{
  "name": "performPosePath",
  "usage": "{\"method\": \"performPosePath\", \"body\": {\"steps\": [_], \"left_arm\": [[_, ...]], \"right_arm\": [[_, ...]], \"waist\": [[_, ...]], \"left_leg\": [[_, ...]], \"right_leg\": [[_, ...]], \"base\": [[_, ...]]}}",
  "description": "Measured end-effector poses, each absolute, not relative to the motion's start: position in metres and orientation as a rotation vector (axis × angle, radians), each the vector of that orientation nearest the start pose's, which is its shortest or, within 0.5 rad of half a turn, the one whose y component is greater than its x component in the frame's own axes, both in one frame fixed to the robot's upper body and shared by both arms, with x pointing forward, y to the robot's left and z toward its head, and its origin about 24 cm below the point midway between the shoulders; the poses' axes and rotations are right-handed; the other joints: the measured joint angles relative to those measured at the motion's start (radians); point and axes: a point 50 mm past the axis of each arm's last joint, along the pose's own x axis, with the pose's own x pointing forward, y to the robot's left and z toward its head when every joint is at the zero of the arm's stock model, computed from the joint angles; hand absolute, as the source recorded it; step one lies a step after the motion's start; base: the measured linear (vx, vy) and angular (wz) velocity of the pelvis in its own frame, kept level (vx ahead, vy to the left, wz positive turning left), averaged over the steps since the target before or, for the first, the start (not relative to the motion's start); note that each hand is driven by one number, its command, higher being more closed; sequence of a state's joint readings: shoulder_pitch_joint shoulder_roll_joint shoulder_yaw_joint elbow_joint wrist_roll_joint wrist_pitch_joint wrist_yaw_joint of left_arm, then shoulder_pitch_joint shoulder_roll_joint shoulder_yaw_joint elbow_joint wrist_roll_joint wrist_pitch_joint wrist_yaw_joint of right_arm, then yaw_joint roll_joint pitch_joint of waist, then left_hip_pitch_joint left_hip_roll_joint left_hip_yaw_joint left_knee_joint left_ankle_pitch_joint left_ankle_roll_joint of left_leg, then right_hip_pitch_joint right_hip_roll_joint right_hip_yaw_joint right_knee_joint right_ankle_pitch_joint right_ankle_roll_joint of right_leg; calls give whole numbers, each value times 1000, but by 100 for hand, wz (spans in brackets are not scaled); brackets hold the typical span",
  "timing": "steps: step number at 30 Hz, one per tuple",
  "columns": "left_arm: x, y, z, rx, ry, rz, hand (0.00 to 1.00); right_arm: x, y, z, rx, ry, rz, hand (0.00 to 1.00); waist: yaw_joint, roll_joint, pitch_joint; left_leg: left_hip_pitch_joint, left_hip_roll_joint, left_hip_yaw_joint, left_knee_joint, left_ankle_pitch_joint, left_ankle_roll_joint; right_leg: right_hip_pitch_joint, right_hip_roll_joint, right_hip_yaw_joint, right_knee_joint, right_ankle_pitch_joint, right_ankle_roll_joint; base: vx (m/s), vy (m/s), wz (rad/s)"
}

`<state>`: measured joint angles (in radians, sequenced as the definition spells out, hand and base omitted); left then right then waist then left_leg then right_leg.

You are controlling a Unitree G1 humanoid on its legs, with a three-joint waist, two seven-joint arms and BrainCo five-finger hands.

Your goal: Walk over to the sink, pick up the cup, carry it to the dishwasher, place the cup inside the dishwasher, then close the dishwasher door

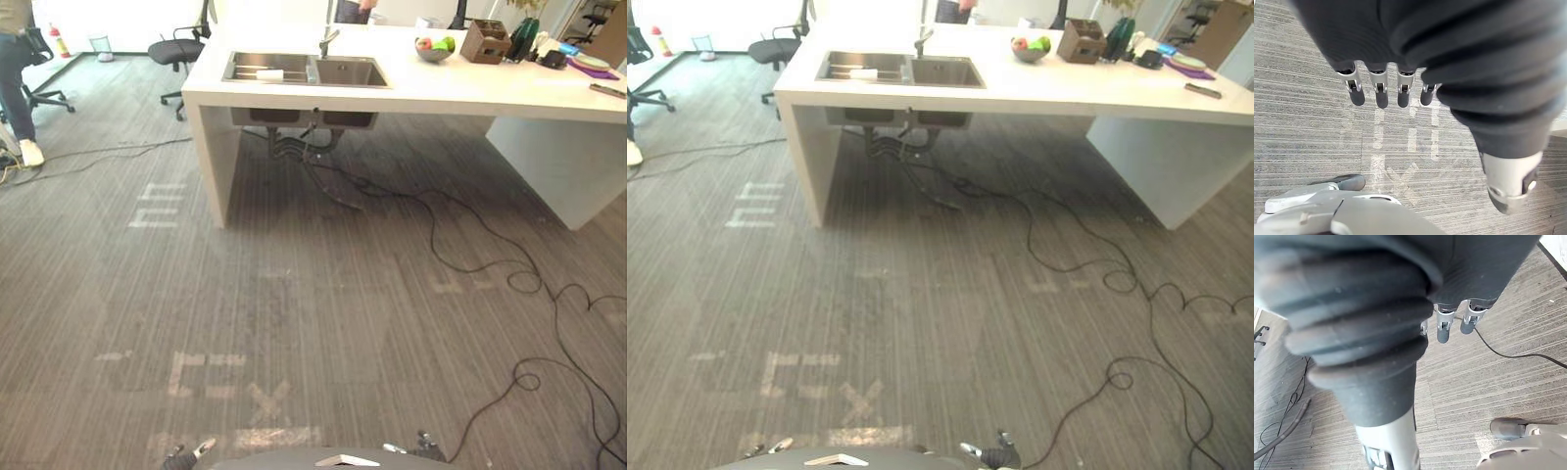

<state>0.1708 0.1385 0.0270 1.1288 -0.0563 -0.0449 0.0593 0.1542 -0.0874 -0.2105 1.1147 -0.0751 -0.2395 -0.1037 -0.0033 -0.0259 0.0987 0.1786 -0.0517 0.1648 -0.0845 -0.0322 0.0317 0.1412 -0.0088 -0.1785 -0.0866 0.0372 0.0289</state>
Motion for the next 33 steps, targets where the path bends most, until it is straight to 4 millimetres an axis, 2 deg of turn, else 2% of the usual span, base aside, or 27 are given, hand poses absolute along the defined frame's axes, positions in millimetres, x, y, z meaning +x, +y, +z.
{"method": "performPosePath", "body": {"steps": [15, 33], "left_arm": [[44, 213, -169, 125, 1236, 237, 0], [44, 214, -169, 129, 1237, 232, 0]], "right_arm": [[69, -215, -159, -29, 994, -287, 0], [68, -214, -160, -27, 1003, -269, 0]], "waist": [[-3, 0, 8], [-2, -4, 8]], "left_leg": [[-1, 4, 4, 0, 0, 0], [0, 7, 2, 0, 0, 1]], "right_leg": [[-2, 4, 4, 0, 1, -1], [-2, 7, 3, 0, 3, -4]], "base": [[-2, -1, 0], [0, 0, 0]]}}
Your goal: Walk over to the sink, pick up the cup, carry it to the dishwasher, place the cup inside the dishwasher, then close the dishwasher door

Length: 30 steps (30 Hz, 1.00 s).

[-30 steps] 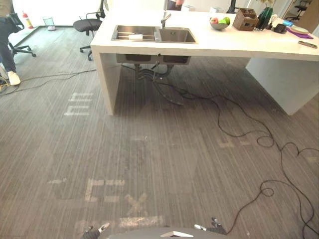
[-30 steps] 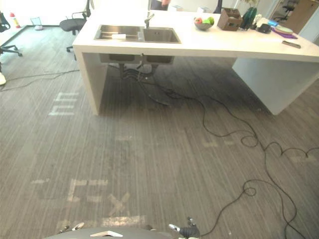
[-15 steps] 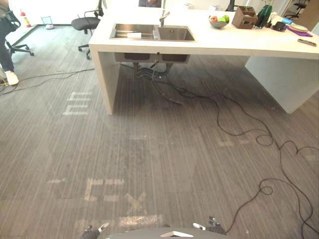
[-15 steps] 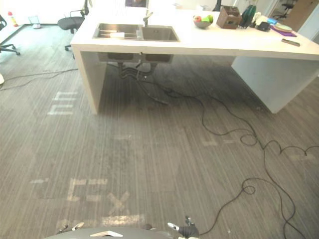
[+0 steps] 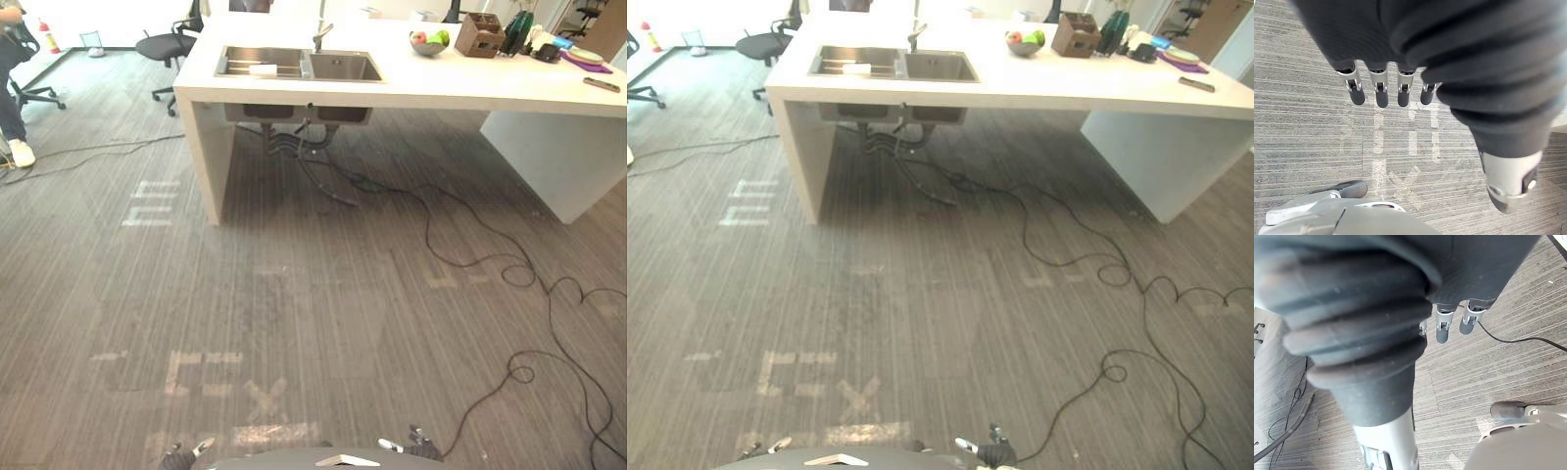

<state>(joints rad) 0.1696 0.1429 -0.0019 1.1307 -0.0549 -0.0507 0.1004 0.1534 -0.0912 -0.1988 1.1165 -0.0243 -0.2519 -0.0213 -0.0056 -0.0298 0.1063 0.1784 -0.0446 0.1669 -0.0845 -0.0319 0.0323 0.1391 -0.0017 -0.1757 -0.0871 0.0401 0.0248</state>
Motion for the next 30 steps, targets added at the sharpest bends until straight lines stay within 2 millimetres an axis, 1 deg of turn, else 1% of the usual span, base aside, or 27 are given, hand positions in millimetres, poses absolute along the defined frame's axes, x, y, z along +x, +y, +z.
{"method": "performPosePath", "body": {"steps": [14, 16, 17, 18, 19, 20, 21, 22, 23, 24, 25, 26, 28, 29, 30], "left_arm": [[42, 215, -169, 121, 1249, 244, 0], [41, 215, -169, 115, 1253, 252, 0], [41, 215, -169, 117, 1253, 256, 0], [40, 215, -169, 120, 1257, 262, 0], [40, 215, -169, 123, 1258, 267, 0], [39, 217, -169, 125, 1258, 278, 0], [39, 217, -169, 121, 1257, 293, 0], [40, 217, -169, 123, 1255, 300, 0], [40, 219, -168, 124, 1253, 319, 0], [38, 221, -168, 118, 1256, 344, 0], [38, 221, -168, 117, 1257, 352, 0], [37, 222, -168, 99, 1262, 382, 0], [41, 222, -168, 83, 1257, 408, 0], [47, 222, -168, 69, 1244, 420, 0], [52, 222, -167, 63, 1232, 426, 0]], "right_arm": [[67, -212, -161, -24, 1018, -272, 0], [67, -212, -161, -24, 1017, -272, 0], [67, -213, -160, -24, 1012, -275, 0], [68, -214, -160, -20, 1007, -284, 0], [67, -214, -160, -15, 1007, -289, 0], [66, -214, -160, -2, 1006, -300, 0], [67, -215, -159, 6, 996, -309, 0], [67, -215, -159, 7, 988, -312, 0], [67, -214, -159, 14, 982, -315, 0], [66, -212, -160, 27, 987, -318, 0], [65, -212, -160, 32, 989, -323, 0], [64, -212, -160, 42, 985, -330, 0], [64, -211, -160, 64, 978, -353, 0], [63, -214, -160, 83, 973, -381, 0], [58, -213, -161, 97, 985, -391, 0]], "waist": [[5, -8, 0], [4, -11, 3], [2, -6, 6], [-3, -10, 12], [-7, -14, 14], [-11, -7, 21], [-8, -8, 29], [-10, -11, 33], [-17, -20, 38], [-19, -24, 41], [-21, -23, 42], [-27, -23, 48], [-33, -18, 71], [-34, -9, 97], [-36, -9, 114]], "left_leg": [[15, -2, -4, 0, 5, 7], [16, -3, -7, 0, 4, 7], [15, -3, -9, 0, -1, 4], [16, -6, -20, 0, -4, 9], [17, -10, -25, 0, -7, 14], [22, -19, -26, 0, -12, 29], [33, -22, -21, 0, -16, 43], [40, -23, -17, 0, -17, 48], [58, -26, -17, 0, -23, 57], [74, -24, -25, 0, -31, 59], [78, -21, -29, 0, -35, 57], [86, -10, -34, 3, -48, 50], [84, 8, -43, 47, -84, 42], [80, 31, -43, 85, -116, 29], [77, 54, -46, 113, -148, 10]], "right_leg": [[12, -1, -1, 1, 0, 0], [13, -3, -2, 12, -7, 6], [-8, -8, -4, 65, -37, 9], [-51, -22, -11, 162, -88, 17], [-75, -34, -15, 227, -116, 24], [-127, -61, -17, 357, -162, 46], [-202, -86, -10, 537, -186, 50], [-247, -101, -9, 640, -185, 34], [-321, -133, -9, 815, -190, 19], [-362, -150, -8, 897, -222, 28], [-372, -153, -10, 902, -235, 31], [-386, -155, -21, 845, -252, 33], [-388, -148, -36, 731, -248, 32], [-390, -131, -39, 617, -222, 32], [-399, -111, -28, 484, -168, 40]], "base": [[0, 0, 0], [-3, -1, 5], [-16, 3, 13], [-17, 11, 17], [-9, 31, 22], [11, 61, 15], [18, 56, 13], [44, 29, 12], [84, -15, 15], [109, -21, 16], [150, -17, 10], [184, -27, 8], [242, -59, 4], [297, -113, 3], [296, -128, 4]]}}
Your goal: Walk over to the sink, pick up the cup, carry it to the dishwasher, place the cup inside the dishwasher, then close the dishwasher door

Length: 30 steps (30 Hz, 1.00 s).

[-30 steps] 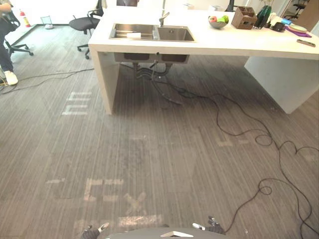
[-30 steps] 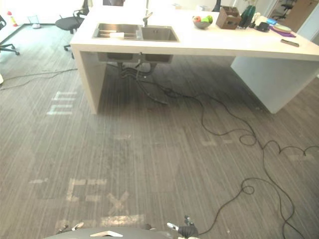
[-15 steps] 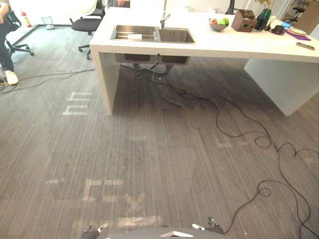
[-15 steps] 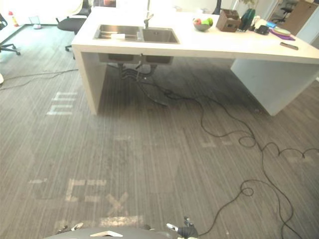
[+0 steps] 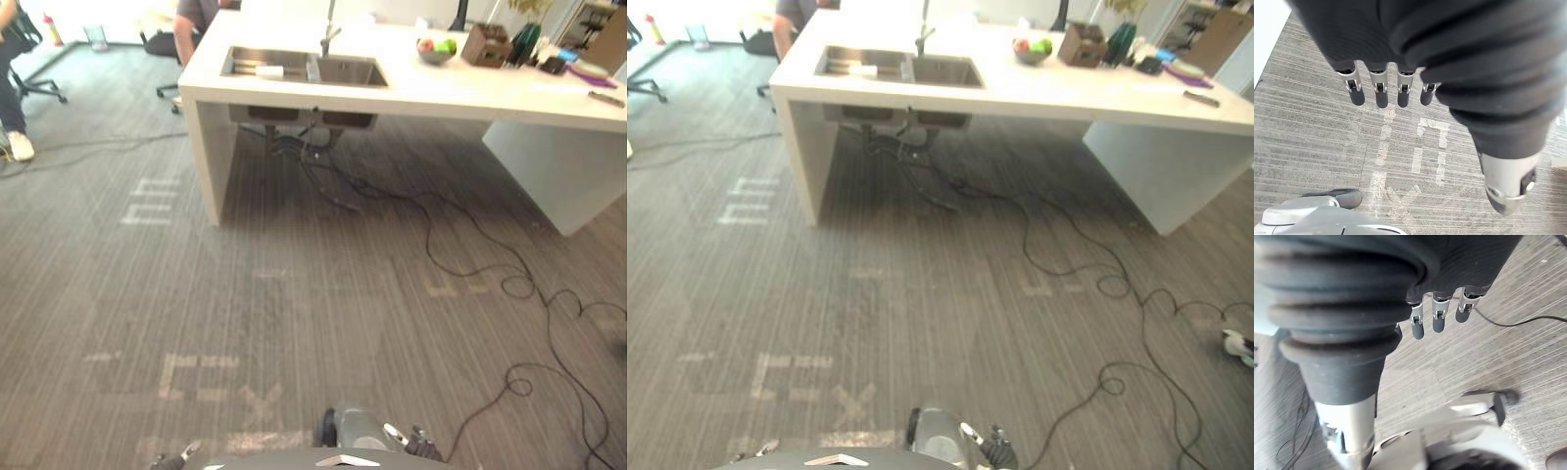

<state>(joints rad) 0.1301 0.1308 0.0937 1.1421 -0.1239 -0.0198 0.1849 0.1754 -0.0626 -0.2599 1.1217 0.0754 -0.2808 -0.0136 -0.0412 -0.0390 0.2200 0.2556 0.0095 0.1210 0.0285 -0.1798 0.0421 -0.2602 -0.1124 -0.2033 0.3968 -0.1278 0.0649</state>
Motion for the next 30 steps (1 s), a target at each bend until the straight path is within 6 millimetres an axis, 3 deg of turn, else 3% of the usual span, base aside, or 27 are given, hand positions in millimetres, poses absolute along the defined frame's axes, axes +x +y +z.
{"method": "performPosePath", "body": {"steps": [3, 5, 6, 7, 9, 10, 13, 15, 16, 19, 20, 22, 23, 24, 25, 27, 30], "left_arm": [[58, 225, -166, 43, 1219, 453, 0], [60, 226, -166, 14, 1218, 478, 0], [60, 222, -166, -3, 1217, 481, 0], [56, 214, -168, -35, 1226, 488, 0], [55, 210, -169, -63, 1219, 506, 0], [53, 208, -169, -83, 1216, 530, 0], [50, 209, -169, -130, 1203, 594, 0], [51, 210, -167, -139, 1161, 627, 0], [51, 211, -167, -132, 1152, 632, 0], [66, 213, -160, -75, 1044, 613, 0], [72, 213, -157, -63, 1001, 611, 0], [76, 214, -153, -28, 964, 613, 0], [78, 210, -153, -7, 948, 600, 0], [78, 205, -152, 10, 929, 592, 0], [82, 211, -149, 44, 906, 599, 0], [122, 212, -127, 112, 697, 578, 0], [162, 193, -97, 186, 480, 496, 0]], "right_arm": [[42, -205, -163, 128, 1019, -394, 0], [21, -194, -167, 168, 1076, -396, 0], [18, -194, -167, 175, 1087, -404, 0], [15, -202, -166, 165, 1087, -419, 0], [20, -211, -164, 141, 1066, -422, 0], [22, -217, -162, 127, 1056, -424, 0], [24, -223, -161, 121, 1047, -414, 0], [29, -229, -159, 109, 1027, -413, 0], [31, -228, -159, 114, 1021, -414, 0], [32, -234, -159, 94, 1036, -405, 0], [35, -234, -159, 100, 1028, -411, 0], [32, -234, -159, 116, 1028, -429, 0], [28, -238, -158, 108, 1028, -443, 0], [25, -245, -156, 85, 1027, -446, 0], [29, -239, -157, 96, 1024, -434, 0], [32, -231, -159, 75, 1034, -392, 0], [35, -235, -158, 37, 1039, -357, 0]], "waist": [[-1, -9, 8], [-4, -10, 9], [-6, 8, 7], [-12, 37, -2], [-12, 57, -12], [-11, 70, -19], [-10, 76, -18], [8, 80, 10], [14, 70, 16], [49, 59, 22], [51, 55, 35], [52, 44, 43], [52, 69, 42], [56, 94, 45], [53, 68, 47], [52, 42, 40], [44, 38, 39]], "left_leg": [[-6, 31, -16, 62, -74, -34], [36, 62, -40, 134, -188, -81], [56, 83, -41, 135, -206, -87], [78, 122, -46, 172, -195, -109], [56, 145, -48, 255, -161, -119], [7, 161, -72, 386, -99, -127], [-164, 203, -93, 786, 136, -151], [-346, 272, -55, 1194, 57, -93], [-381, 268, -47, 1230, 37, -89], [-539, 215, 26, 1113, -43, -100], [-580, 196, 76, 963, -55, -95], [-582, 142, 134, 626, -6, -97], [-544, 117, 124, 347, 102, -102], [-489, 112, 131, 221, 293, -16], [-479, 88, 141, 220, 279, 5], [-518, 67, 146, 282, 213, 13], [-486, 20, 141, 253, 193, 27]], "right_leg": [[-29, 13, 37, -171, 93, 6], [-16, 5, 52, -159, 143, -1], [-17, 15, 44, -120, 176, -4], [-31, 36, 16, -6, 126, -45], [-35, 49, 4, 57, 64, -65], [-10, 66, 0, 69, 10, -78], [105, 98, 0, 1, -41, -100], [295, 142, 4, -106, -64, -118], [337, 142, 8, -127, -65, -111], [477, 118, 37, -213, -84, -85], [512, 98, 45, -234, -87, -77], [548, 53, 64, -244, -118, -31], [569, 50, 87, -243, -152, -6], [606, 58, 122, -244, -191, 1], [623, 41, 143, -240, -200, -13], [594, 47, 166, -214, -168, -39], [557, 9, 204, -110, -132, -21]], "base": [[398, -222, 11], [488, -289, 32], [627, -324, 38], [745, -383, 18], [658, -333, 2], [583, -274, -4], [589, -230, -5], [522, -115, -17], [483, -88, -21], [437, 8, -33], [474, 132, -49], [540, 193, -48], [571, 260, -44], [545, 289, -35], [404, 232, 1], [350, 190, 28], [277, 204, 16]]}}
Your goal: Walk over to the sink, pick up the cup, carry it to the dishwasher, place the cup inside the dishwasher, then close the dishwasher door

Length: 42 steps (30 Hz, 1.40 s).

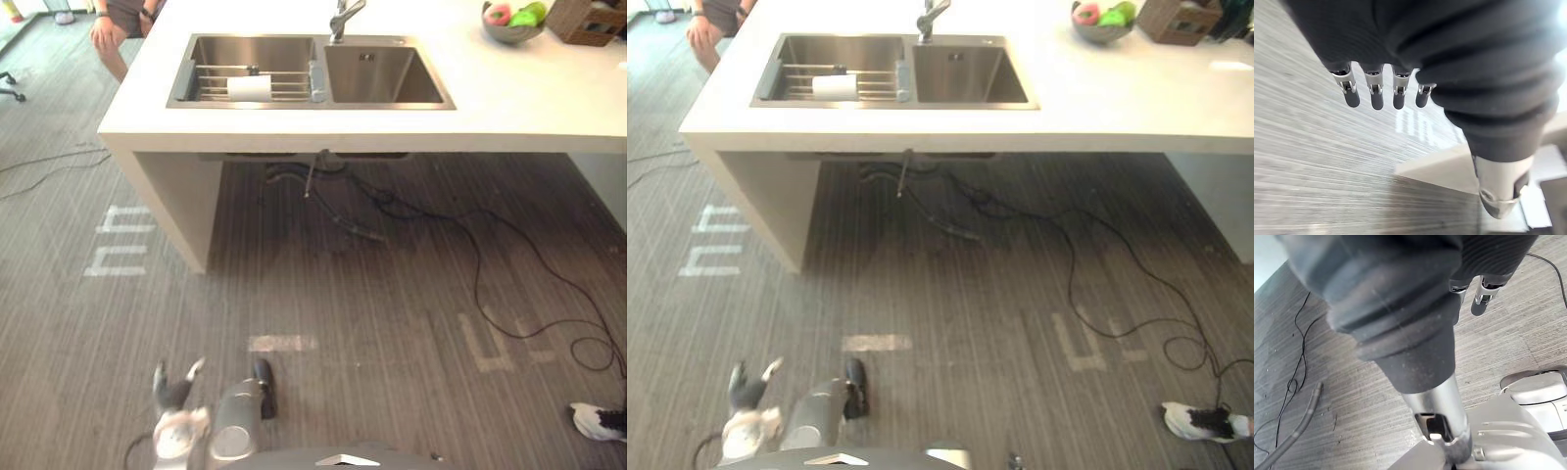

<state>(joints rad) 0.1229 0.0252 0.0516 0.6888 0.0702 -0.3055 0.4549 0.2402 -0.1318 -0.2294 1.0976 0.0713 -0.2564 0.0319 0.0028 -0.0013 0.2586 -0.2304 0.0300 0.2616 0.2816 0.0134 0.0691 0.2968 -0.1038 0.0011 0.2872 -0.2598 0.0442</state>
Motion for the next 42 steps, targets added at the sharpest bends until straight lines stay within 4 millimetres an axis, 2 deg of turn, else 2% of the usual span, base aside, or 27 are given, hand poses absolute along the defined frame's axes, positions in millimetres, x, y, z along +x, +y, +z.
{"method": "performPosePath", "body": {"steps": [3, 4, 5, 6, 7, 9, 10, 12, 15, 16, 18, 19, 20, 21, 22, 24, 25, 27, 29, 30, 31, 33, 34, 35, 36, 39, 42], "left_arm": [[205, 163, -42, 206, 165, 384, 0], [221, 159, -16, 195, 42, 375, 0], [234, 160, 11, 188, -66, 376, 0], [241, 163, 30, 192, -137, 377, 0], [245, 166, 49, 196, -208, 388, 0], [250, 169, 65, 212, -265, 404, 0], [252, 168, 68, 224, -279, 404, 0], [260, 156, 81, 264, -345, 360, 0], [260, 137, 94, 305, -425, 262, 0], [260, 133, 97, 313, -441, 243, 0], [259, 119, 110, 347, -511, 147, 0], [259, 116, 112, 356, -523, 126, 0], [258, 113, 115, 379, -535, 90, 0], [258, 108, 113, 395, -516, 57, 0], [258, 104, 112, 400, -511, 34, 0], [262, 96, 114, 420, -494, -20, 0], [264, 94, 114, 432, -476, -36, 0], [265, 93, 112, 443, -442, -56, 0], [266, 94, 110, 459, -417, -73, 0], [266, 94, 109, 469, -407, -84, 0], [266, 94, 109, 472, -406, -87, 0], [267, 96, 112, 488, -412, -92, 0], [268, 97, 116, 501, -425, -95, 0], [272, 96, 124, 519, -456, -93, 0], [276, 102, 128, 542, -462, -72, 0], [283, 123, 128, 611, -437, -17, 0], [290, 136, 110, 671, -339, -13, 0]], "right_arm": [[28, -234, -160, 49, 1077, -371, 0], [25, -234, -160, 59, 1084, -387, 0], [21, -233, -161, 82, 1086, -413, 0], [17, -228, -162, 115, 1088, -434, 0], [15, -224, -162, 149, 1069, -469, 0], [14, -222, -162, 157, 1051, -475, 0], [12, -220, -162, 162, 1055, -476, 0], [-1, -208, -164, 198, 1075, -492, 0], [-10, -196, -166, 228, 1100, -494, 0], [-12, -195, -166, 230, 1105, -494, 0], [-16, -188, -166, 223, 1128, -467, 0], [-17, -186, -167, 217, 1134, -453, 0], [-19, -185, -167, 196, 1155, -420, 0], [-15, -191, -167, 172, 1155, -403, 0], [-14, -195, -166, 156, 1156, -391, 0], [-11, -208, -166, 122, 1165, -377, 0], [-7, -212, -166, 122, 1172, -378, 0], [-5, -217, -165, 110, 1180, -371, 0], [-5, -219, -164, 106, 1176, -345, 0], [-7, -218, -164, 111, 1181, -342, 0], [-7, -218, -164, 112, 1183, -341, 0], [-10, -226, -164, 96, 1199, -351, 0], [-9, -233, -162, 75, 1197, -353, 0], [-9, -242, -160, 55, 1192, -359, 0], [-4, -243, -160, 57, 1180, -364, 0], [4, -236, -162, 77, 1162, -380, 0], [4, -235, -162, 70, 1166, -372, 0]], "waist": [[-9, -16, -63], [-16, -18, -76], [-21, -21, -74], [-28, -22, -75], [-35, -26, -76], [-57, -9, -73], [-64, -8, -74], [-77, -10, -74], [-92, -2, -79], [-93, 7, -85], [-96, -3, -107], [-96, -17, -120], [-95, -30, -142], [-96, 3, -163], [-98, 15, -171], [-104, 37, -177], [-108, 43, -176], [-110, 52, -170], [-100, 50, -153], [-85, 32, -147], [-79, 28, -146], [-65, 33, -149], [-64, 49, -153], [-69, 86, -153], [-81, 92, -152], [-91, 60, -141], [-94, 58, -140]], "left_leg": [[65, -79, 12, -56, -30, 33], [90, -103, 12, -57, -52, 51], [141, -127, 4, -84, -69, 54], [191, -143, -6, -126, -69, 54], [244, -153, -14, -167, -69, 54], [305, -149, -39, -205, -79, 53], [321, -148, -48, -211, -88, 50], [378, -149, -85, -235, -105, 38], [427, -122, -108, -220, -155, 16], [427, -113, -110, -208, -171, 8], [466, -82, -107, -170, -230, -36], [480, -79, -101, -163, -249, -54], [509, -66, -94, -150, -289, -79], [523, -17, -81, -131, -308, -104], [523, -5, -77, -116, -308, -108], [491, 22, -72, -11, -296, -127], [436, 44, -72, 144, -281, -140], [294, 114, -71, 492, -174, -135], [179, 212, -45, 761, -214, -87], [153, 238, -27, 753, -248, -79], [141, 243, -13, 718, -261, -81], [127, 220, 31, 452, -271, -86], [127, 201, 41, 294, -217, -90], [132, 183, 30, 93, -77, -107], [194, 147, 17, -12, -73, -124], [295, 74, 37, -248, 14, -121], [339, 50, 33, -361, 70, -115]], "right_leg": [[-110, -58, 26, 277, 51, 93], [-170, -78, 43, 424, 128, 190], [-234, -92, 56, 570, 278, 233], [-296, -108, 48, 694, 378, 203], [-394, -107, 24, 860, 323, 127], [-494, -83, -53, 940, 221, 48], [-517, -76, -74, 928, 189, 35], [-595, -62, -137, 781, 101, 29], [-607, -43, -180, 408, 78, 9], [-605, -34, -177, 323, 87, 0], [-567, -11, -169, 82, 166, -19], [-559, -11, -166, 54, 191, -26], [-552, -5, -165, 58, 294, -37], [-544, 38, -174, 85, 251, -46], [-544, 51, -176, 93, 231, -51], [-534, 74, -169, 106, 185, -66], [-508, 87, -164, 96, 163, -73], [-427, 112, -161, 42, 145, -90], [-309, 135, -157, -14, 122, -109], [-251, 132, -147, -55, 127, -99], [-226, 127, -141, -74, 130, -95], [-191, 97, -116, -112, 140, -77], [-191, 90, -107, -118, 140, -60], [-200, 102, -95, -110, 128, -33], [-200, 86, -86, -107, 124, -22], [-214, 43, -69, -114, 118, -2], [-217, 34, -74, -125, 113, 10]], "base": [[312, 173, 13], [382, 184, 17], [388, 181, 16], [312, 135, 7], [238, 81, 2], [235, 53, 19], [271, 23, 43], [320, -12, 53], [459, -81, 36], [430, -100, 18], [463, -141, 8], [659, -258, -15], [456, -205, -32], [650, -298, -34], [516, -250, -32], [489, -244, -24], [447, -208, -18], [443, -176, -12], [343, -105, -16], [320, -89, -24], [289, -44, -42], [250, 58, -43], [282, 167, -23], [312, 207, -14], [190, 161, -2], [66, 114, -5], [-3, 42, 6]]}}
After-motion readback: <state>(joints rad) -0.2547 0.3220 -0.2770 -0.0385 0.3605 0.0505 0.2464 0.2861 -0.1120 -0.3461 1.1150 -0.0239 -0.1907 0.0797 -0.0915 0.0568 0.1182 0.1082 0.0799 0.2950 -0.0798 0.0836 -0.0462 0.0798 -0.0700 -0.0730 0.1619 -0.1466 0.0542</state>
